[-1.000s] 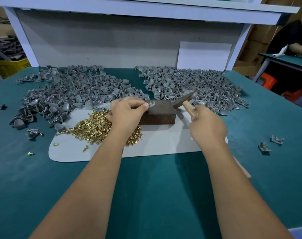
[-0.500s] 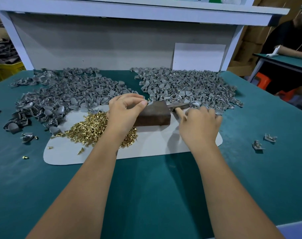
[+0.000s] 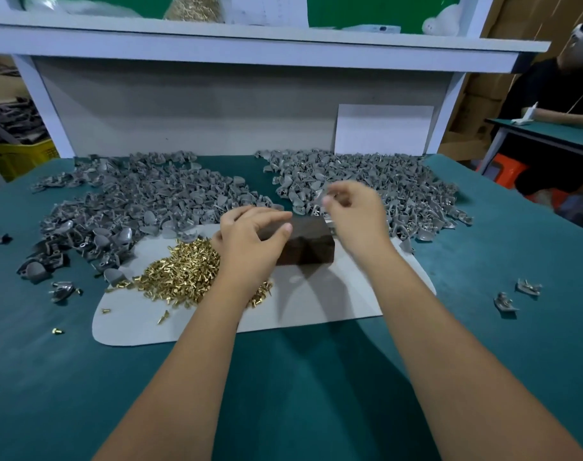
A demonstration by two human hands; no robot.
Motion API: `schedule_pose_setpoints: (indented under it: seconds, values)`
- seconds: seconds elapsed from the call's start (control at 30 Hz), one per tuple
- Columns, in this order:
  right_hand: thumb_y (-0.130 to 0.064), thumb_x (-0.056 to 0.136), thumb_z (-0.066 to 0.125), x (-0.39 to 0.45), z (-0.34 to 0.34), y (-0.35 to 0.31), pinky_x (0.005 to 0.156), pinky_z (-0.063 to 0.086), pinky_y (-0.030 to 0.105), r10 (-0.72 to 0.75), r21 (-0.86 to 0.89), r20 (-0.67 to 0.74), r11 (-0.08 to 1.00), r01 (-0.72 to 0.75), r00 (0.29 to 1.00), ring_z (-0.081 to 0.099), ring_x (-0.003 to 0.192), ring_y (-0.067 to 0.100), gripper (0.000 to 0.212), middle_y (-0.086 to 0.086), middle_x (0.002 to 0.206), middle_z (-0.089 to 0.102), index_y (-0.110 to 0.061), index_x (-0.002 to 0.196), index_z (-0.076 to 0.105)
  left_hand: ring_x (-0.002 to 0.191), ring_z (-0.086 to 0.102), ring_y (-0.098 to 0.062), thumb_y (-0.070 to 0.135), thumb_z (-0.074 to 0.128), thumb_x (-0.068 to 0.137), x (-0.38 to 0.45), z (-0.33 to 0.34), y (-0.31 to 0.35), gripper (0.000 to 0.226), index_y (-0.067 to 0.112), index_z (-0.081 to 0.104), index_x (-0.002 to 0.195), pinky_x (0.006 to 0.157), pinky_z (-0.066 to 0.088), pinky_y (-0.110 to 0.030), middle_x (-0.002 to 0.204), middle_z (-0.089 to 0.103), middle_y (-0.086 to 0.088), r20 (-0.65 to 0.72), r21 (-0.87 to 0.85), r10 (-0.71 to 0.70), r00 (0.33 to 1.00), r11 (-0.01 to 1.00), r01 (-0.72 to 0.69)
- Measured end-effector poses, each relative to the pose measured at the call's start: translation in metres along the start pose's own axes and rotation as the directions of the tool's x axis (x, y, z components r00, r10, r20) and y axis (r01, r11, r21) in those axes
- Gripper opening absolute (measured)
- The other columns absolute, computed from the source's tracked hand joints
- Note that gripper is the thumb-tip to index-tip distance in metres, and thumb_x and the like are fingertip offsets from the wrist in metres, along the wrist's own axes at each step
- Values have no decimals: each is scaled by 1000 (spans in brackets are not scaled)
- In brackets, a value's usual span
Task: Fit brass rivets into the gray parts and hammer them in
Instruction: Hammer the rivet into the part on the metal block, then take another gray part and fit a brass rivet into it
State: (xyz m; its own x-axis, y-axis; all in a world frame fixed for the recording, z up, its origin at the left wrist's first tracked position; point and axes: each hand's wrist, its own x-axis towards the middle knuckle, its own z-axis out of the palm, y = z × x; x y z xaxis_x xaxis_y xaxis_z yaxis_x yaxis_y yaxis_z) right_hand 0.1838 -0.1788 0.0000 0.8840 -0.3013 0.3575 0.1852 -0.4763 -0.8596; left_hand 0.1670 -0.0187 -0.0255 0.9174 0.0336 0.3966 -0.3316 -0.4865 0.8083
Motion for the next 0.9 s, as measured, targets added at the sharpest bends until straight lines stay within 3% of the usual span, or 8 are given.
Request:
schedule_pose_setpoints:
  seconds: [0.07,0.17,0.3,0.43,0.5,0.6,0.8,0.9]
  values:
    - [-20,91,62,16,-4,-2,90,47,32,124,87,-102,989,-115,987,56,110,12,58,-7,120,60,-24,144,37,128,32,-9,30,67,91,1,0,-4,22,52,62,90,115,21,-50,97,51,38,-39,-10,-29,999,1000,29]
    - [-27,92,58,12,8,4,109,31,47,181,-139,-180,968,-208,967,32,136,24,71,2,149,36,-26,151,18,127,31,-7,29,63,94,5,3,-9,24,51,64,86,105,12,-32,98,53,33,-94,10,-85,992,996,87]
    - [-22,86,60,-31,45,6,105,28,36,-103,-368,-186,929,28,977,36,125,20,56,1,134,44,-25,138,39,123,29,-4,20,60,94,7,6,-18,28,47,69,92,91,11,-30,100,52,31,-110,57,-125,986,990,132]
    - [-14,86,56,-57,58,-7,91,40,31,-395,-363,34,851,380,918,48,108,17,36,0,116,55,-20,122,55,124,37,-17,5,54,88,11,-9,-28,44,37,72,111,87,16,-32,118,67,10,-188,302,-97,977,941,152]
    - [-14,90,51,-66,59,-12,80,47,34,-427,-296,211,830,473,880,56,100,18,26,-1,109,63,-19,113,63,126,42,-24,3,54,83,14,-25,-33,51,38,70,116,101,24,-38,122,68,2,-247,375,-133,960,900,221]
    - [-26,94,47,-75,63,-11,76,49,37,-396,-376,478,715,590,784,58,99,22,25,-1,104,62,-20,111,64,131,41,-29,8,55,83,16,-50,-47,53,37,64,125,110,26,-50,131,63,-3,-293,480,-229,928,804,351]
    - [-46,89,54,-78,69,-6,87,46,33,-329,-364,618,685,631,714,44,113,17,45,-3,114,52,-25,129,56,152,10,-25,17,43,96,17,-58,-63,58,26,33,152,120,1,-57,162,27,-4,-93,579,-321,943,753,313]
    - [-43,90,55,-78,69,-7,86,45,32,-309,-351,624,709,611,717,43,111,16,38,-4,112,52,-25,122,63,134,46,-29,24,38,101,17,-54,-67,41,18,51,140,116,27,-50,144,53,-10,-27,538,-344,939,786,303]
